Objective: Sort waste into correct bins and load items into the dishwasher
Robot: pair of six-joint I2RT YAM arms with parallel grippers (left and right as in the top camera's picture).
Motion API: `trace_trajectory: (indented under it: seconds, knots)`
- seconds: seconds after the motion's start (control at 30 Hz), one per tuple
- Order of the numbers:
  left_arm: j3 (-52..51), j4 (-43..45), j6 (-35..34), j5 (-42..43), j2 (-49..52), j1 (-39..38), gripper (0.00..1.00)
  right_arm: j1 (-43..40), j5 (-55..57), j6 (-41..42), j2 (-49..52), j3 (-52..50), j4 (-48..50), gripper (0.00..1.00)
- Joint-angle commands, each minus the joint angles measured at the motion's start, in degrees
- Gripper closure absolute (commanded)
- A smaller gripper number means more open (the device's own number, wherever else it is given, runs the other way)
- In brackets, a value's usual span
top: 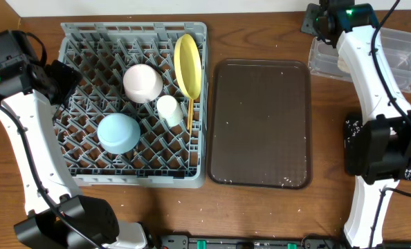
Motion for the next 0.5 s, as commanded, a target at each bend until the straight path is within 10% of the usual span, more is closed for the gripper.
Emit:
trace_trajectory:
  seconds: [0.0, 0.47]
  knots:
    - [-0.04, -0.2, -0.46, -0.31, 0.09, 0.09, 0.06, -0.39, 3.91, -0.15, 3.69, 0.61, 0.02, 0.5]
    - [-0.04, -0.2, -0.46, -0.31, 0.09, 0.09, 0.07, -2.82, 5.46, 1.99, 9.11, 0.61, -4.5, 0.64]
